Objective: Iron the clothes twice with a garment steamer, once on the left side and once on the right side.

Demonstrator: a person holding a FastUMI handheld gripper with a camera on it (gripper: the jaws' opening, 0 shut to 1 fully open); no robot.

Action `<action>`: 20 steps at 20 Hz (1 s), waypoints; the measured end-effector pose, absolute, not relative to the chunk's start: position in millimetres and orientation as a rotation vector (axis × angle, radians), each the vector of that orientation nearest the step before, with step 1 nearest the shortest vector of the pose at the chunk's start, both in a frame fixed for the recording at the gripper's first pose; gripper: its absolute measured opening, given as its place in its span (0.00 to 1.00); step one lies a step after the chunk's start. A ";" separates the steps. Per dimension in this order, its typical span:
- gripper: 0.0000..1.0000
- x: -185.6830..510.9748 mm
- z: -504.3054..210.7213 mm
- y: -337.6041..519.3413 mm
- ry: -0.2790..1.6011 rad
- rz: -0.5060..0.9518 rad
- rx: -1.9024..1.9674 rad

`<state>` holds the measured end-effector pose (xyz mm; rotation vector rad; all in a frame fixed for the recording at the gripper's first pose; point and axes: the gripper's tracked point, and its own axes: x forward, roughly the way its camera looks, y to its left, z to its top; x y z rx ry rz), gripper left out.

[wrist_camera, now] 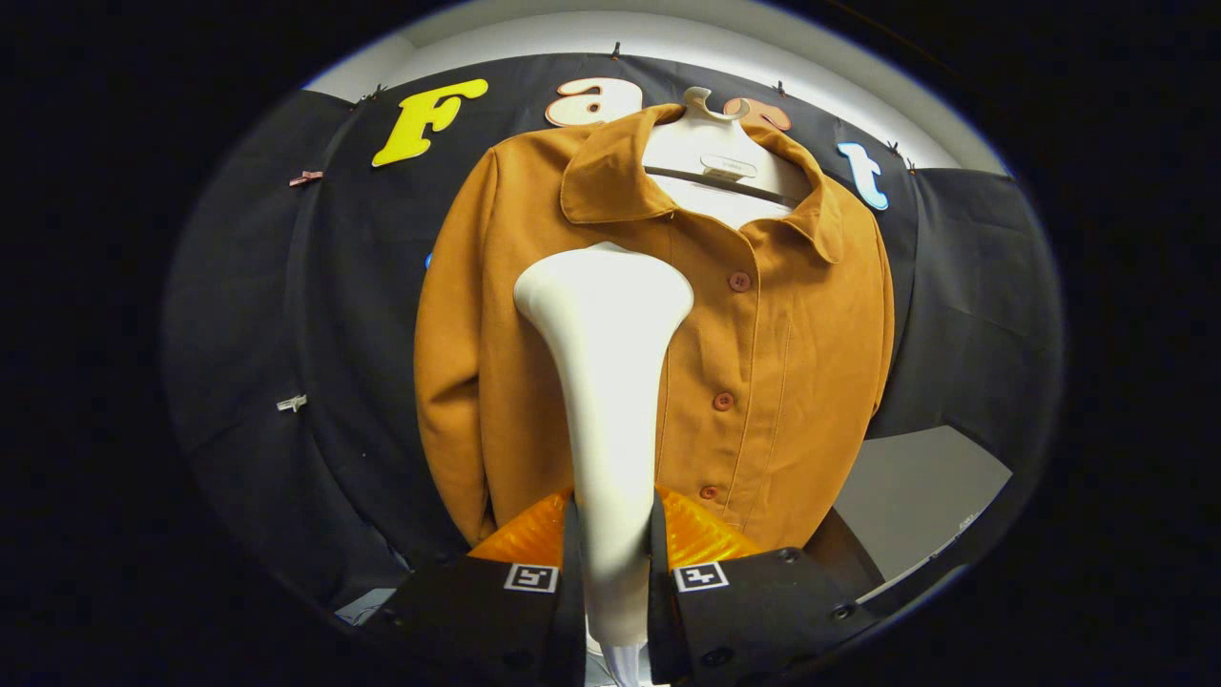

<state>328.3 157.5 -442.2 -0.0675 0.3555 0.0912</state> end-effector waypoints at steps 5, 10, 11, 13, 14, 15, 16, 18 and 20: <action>0.29 325.2 -468.3 157.6 0.384 0.068 -0.083; 0.29 320.3 -496.0 154.9 0.410 0.056 -0.090; 0.29 319.3 -502.5 154.4 0.417 0.054 -0.092; 0.29 314.9 -517.4 152.2 0.433 0.049 -0.094; 0.29 312.4 -524.8 152.3 0.443 0.047 -0.092; 0.29 310.0 -533.0 151.8 0.456 0.048 -0.090; 0.29 307.2 -541.6 151.7 0.469 0.049 -0.083; 0.29 300.3 -558.0 152.7 0.496 0.051 -0.083; 0.29 294.9 -575.0 151.1 0.524 0.051 -0.087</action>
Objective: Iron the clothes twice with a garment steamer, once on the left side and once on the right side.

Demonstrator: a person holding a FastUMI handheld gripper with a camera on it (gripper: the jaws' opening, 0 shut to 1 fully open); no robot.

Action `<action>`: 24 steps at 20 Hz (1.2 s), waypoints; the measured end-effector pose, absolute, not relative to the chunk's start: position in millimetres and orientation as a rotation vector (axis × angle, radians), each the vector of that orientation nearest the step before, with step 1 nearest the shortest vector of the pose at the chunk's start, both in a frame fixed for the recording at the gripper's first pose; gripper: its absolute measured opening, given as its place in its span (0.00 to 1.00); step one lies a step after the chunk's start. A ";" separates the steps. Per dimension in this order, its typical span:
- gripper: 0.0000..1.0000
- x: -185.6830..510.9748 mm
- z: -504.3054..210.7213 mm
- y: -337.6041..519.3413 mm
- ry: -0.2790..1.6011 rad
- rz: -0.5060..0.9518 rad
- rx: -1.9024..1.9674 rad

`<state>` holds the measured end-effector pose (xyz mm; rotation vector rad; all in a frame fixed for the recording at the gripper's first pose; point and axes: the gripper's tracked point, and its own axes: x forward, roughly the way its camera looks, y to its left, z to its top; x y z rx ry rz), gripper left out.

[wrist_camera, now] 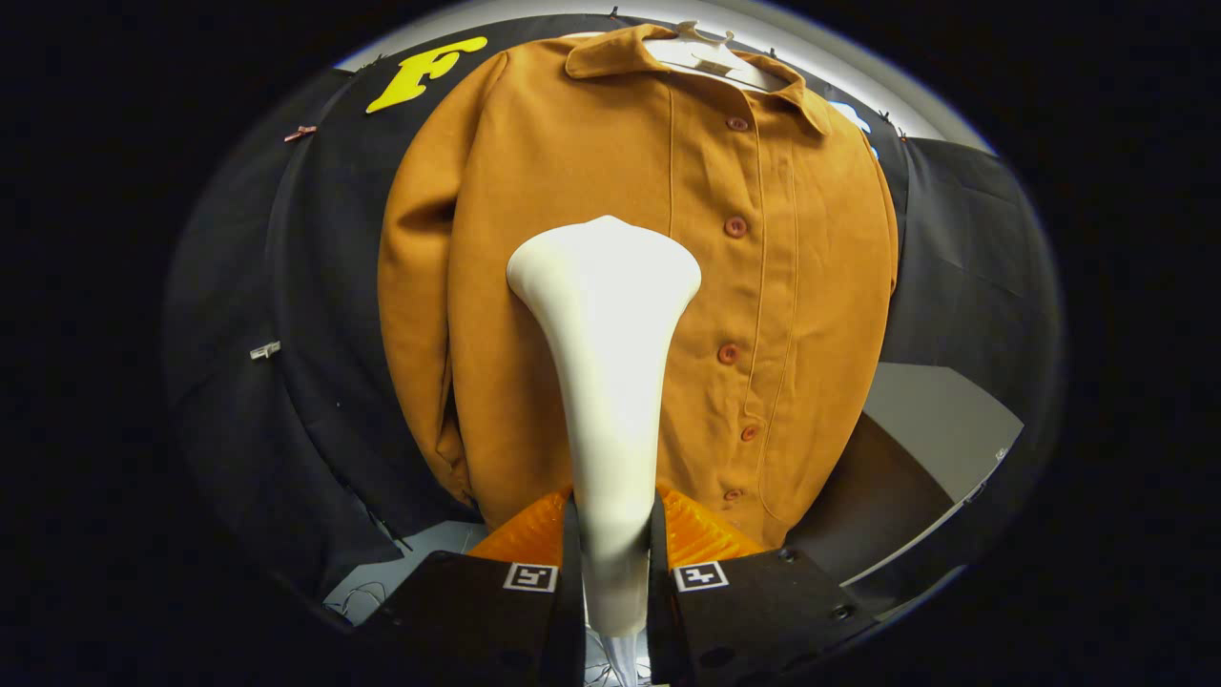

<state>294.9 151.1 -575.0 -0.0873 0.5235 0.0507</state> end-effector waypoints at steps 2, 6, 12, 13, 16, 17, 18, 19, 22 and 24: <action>0.29 289.0 -593.7 150.1 0.558 0.052 -0.087; 0.30 275.9 -627.9 145.6 0.636 0.048 -0.078; 0.29 253.9 -676.4 136.8 0.761 0.045 -0.072; 0.29 250.5 -682.2 135.8 0.776 0.044 -0.074; 0.30 238.4 -695.2 131.7 0.815 0.043 -0.079; 0.30 235.1 -698.3 130.4 0.825 0.046 -0.083; 0.30 232.5 -701.4 128.2 0.833 0.048 -0.085; 0.30 229.3 -702.2 126.3 0.838 0.051 -0.086; 0.29 218.6 -698.0 121.2 0.840 0.050 -0.081; 0.30 212.1 -692.4 115.5 0.836 0.046 -0.075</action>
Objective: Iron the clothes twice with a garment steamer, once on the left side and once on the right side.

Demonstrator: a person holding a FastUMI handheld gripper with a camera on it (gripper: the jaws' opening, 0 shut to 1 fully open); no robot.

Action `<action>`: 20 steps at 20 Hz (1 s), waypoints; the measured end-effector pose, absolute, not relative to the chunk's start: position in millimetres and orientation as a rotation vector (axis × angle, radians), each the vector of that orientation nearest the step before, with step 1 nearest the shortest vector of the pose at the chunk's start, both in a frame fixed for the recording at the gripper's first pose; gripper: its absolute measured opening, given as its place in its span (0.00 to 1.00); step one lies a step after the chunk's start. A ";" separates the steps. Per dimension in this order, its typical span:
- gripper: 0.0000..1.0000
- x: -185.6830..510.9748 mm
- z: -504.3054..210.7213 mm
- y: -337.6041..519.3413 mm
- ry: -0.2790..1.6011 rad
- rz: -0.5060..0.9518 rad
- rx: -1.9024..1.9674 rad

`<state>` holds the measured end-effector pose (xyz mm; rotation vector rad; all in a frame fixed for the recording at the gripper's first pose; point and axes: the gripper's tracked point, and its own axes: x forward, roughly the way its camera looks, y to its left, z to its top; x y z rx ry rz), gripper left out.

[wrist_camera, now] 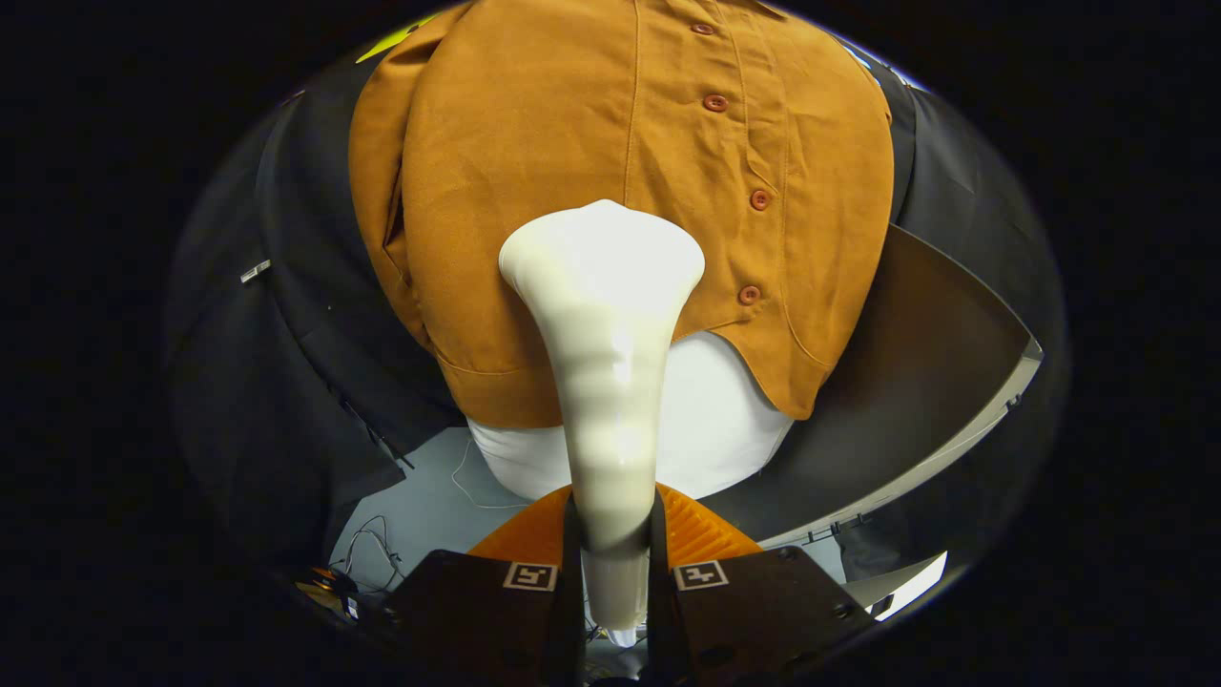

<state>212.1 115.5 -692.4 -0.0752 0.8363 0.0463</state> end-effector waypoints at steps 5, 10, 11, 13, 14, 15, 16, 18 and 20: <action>0.29 206.3 -662.2 102.8 0.792 0.055 -0.053; 0.30 201.8 -612.4 96.9 0.719 0.079 -0.039; 0.30 201.4 -601.7 94.9 0.706 0.081 -0.032; 0.29 199.6 -580.3 89.2 0.678 0.086 -0.026; 0.29 196.5 -567.9 86.7 0.657 0.085 -0.037; 0.29 194.9 -553.9 84.2 0.636 0.083 -0.045; 0.29 192.5 -541.0 79.4 0.618 0.080 -0.046; 0.30 186.3 -518.2 71.1 0.587 0.074 -0.029; 0.29 180.5 -488.2 63.0 0.545 0.066 -0.007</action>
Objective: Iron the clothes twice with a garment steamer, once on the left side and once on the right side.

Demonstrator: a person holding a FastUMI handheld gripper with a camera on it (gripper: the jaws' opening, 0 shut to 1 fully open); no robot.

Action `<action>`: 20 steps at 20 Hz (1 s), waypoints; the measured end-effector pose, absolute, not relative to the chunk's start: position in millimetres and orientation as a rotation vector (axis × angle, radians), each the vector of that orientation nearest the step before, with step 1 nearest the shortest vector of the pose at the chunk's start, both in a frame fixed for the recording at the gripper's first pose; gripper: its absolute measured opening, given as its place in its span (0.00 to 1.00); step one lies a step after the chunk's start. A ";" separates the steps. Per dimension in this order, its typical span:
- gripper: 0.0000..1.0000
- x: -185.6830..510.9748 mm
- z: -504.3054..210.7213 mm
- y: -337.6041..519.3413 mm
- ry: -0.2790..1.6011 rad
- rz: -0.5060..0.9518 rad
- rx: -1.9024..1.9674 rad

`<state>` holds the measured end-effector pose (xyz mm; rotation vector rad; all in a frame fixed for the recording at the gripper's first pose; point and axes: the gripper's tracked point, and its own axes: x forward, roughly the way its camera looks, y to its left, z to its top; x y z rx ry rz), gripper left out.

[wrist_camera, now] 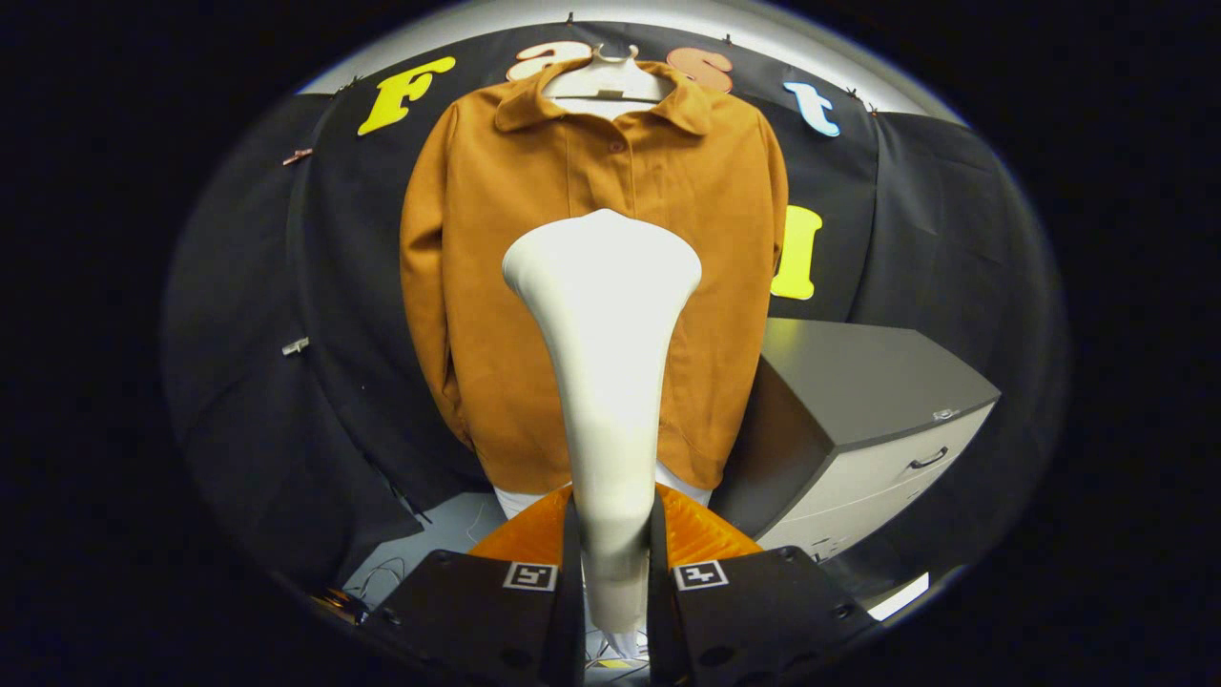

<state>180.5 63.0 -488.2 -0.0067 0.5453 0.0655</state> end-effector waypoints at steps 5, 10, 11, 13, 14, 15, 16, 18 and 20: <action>0.29 171.3 -417.5 31.3 0.435 0.034 0.034; 0.29 166.7 -386.0 -5.7 0.390 -0.012 0.057; 0.29 165.6 -381.7 -11.9 0.387 -0.019 0.056; 0.29 164.3 -372.8 -21.3 0.377 -0.025 0.058; 0.29 162.9 -366.9 -25.5 0.365 -0.030 0.049; 0.29 161.7 -359.3 -29.6 0.353 -0.035 0.042; 0.29 158.1 -353.9 -32.8 0.344 -0.036 0.045; 0.29 154.4 -341.1 -34.9 0.324 -0.036 0.050; 0.29 151.1 -329.6 -37.6 0.308 -0.033 0.044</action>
